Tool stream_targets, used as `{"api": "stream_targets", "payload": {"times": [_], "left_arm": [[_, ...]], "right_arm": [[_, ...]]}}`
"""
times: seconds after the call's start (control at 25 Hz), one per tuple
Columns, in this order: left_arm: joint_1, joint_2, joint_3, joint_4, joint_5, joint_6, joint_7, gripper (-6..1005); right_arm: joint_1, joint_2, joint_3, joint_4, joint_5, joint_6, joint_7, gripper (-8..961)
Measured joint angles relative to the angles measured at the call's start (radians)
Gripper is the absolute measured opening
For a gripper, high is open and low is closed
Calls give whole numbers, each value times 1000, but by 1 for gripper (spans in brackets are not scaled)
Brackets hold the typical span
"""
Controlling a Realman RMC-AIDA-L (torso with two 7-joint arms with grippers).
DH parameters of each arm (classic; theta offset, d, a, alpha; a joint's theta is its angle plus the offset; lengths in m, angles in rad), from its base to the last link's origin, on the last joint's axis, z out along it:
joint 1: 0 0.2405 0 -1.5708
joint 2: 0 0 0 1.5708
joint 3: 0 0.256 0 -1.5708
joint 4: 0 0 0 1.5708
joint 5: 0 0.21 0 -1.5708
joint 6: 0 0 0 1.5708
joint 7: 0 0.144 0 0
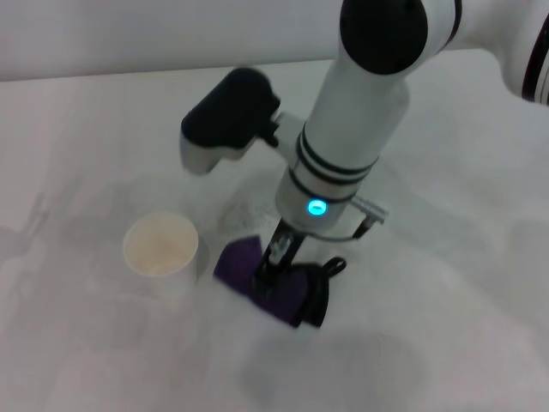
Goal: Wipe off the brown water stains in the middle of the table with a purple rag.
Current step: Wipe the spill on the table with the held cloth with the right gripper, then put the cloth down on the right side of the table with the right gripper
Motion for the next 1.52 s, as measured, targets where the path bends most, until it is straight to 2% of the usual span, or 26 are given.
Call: {"api": "stream_targets", "payload": {"times": [0.16,0.36,0.44,0.68,0.88,1.08,1.28,1.52], "left_arm": [[-3,0,0,3,5,-2,0,862],[-4,0,0,2,0,-6,0,861],[-4,0,0,1,0,-8,0,861],[5,0,-4,7,-1,-17,0,860],[2,0,-5,8,-1,-18,0,860],[-6,0,-2,8,-1,-21,0,861],[-16,0,0,8,1,-22,0,861],[-27,-2,0,5,6,-21,0,861]], "right_arm": [[-14,0,-28,-20,114,25,-46,120],[-28,-4,-8,-28,107,32,-52,121],[-44,-8,38,-28,53,49,-49,121],[-129,-9,289,-70,-226,136,-51,121],[-166,-15,460,-69,-421,173,-71,121],[-191,-17,621,-40,-531,179,-138,120],[-204,-20,696,-23,-550,162,-186,120],[-190,-19,705,23,-563,148,-213,121]]}}
